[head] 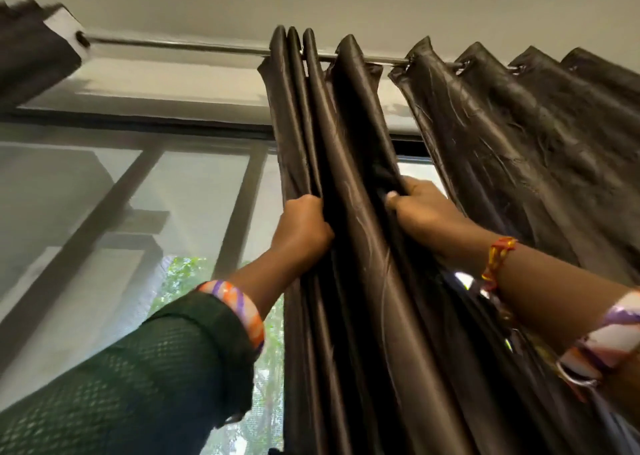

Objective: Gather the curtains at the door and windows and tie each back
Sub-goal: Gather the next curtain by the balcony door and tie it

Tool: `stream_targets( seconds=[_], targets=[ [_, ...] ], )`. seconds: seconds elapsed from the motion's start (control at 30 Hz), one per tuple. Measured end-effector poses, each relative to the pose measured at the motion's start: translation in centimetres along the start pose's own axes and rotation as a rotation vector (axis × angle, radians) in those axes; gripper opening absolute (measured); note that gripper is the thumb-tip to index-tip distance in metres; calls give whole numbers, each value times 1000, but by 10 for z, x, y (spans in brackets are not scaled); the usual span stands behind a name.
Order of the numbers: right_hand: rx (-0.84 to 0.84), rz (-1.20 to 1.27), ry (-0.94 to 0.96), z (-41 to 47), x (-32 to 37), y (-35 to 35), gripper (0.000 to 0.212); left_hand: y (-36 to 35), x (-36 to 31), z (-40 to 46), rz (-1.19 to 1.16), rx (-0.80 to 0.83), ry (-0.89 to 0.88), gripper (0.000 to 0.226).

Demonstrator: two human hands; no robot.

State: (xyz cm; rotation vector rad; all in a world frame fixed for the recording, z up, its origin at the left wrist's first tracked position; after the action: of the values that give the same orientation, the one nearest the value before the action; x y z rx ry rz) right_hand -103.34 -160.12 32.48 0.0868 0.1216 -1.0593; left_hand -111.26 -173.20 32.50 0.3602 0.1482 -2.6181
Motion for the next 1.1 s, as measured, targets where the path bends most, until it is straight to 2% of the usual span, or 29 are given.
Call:
stream_targets(
  seconds=[0.1, 0.2, 0.23, 0.37, 0.5, 0.63, 0.73, 0.83, 0.93, 0.97, 1.03, 1.1],
  targets=[
    [137, -178, 76, 4, 40, -38, 26, 39, 37, 6, 0, -55, 49, 17],
    [212, -229, 73, 11, 78, -82, 15, 88, 70, 12, 12, -99, 103, 20],
    [221, -216, 73, 16, 91, -97, 14, 105, 80, 14, 31, -109, 113, 20],
    [227, -141, 59, 36, 145, -147, 35, 164, 114, 32, 126, -112, 126, 26],
    [247, -49, 136, 51, 210, -192, 34, 212, 125, 51, 209, -133, 50, 19],
    [276, -27, 146, 56, 250, -223, 35, 248, 142, 59, 187, -126, 2, 15],
    [288, -36, 125, 51, 245, -237, 33, 251, 162, 50, 116, -57, 10, 26],
    [267, -59, 45, 32, 220, -243, 35, 231, 174, 22, 56, 90, -14, 57],
    [201, -74, -27, -1, 198, -239, 41, 196, 185, -14, 43, 255, 61, 85],
    [175, -75, -41, -14, 193, -237, 43, 185, 188, -28, 51, 290, 105, 85],
    [140, -82, -67, -39, 188, -235, 52, 170, 190, -55, 32, 308, 183, 67],
    [107, -77, -71, -66, 185, -232, 59, 160, 189, -80, 32, 304, 196, 62]
  ],
)
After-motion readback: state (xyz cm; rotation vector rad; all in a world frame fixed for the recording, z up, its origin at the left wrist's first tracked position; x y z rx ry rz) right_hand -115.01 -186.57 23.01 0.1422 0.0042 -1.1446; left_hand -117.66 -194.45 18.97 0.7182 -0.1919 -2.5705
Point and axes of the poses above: each hand's wrist, its own z-axis towards the middle knuckle, its own y-axis out of the back of the hand, x = y × z, the point moved 3 cm from there along z, towards the middle knuckle, and after that the axes turned 14 degrees about y, right-handed, at the moved point
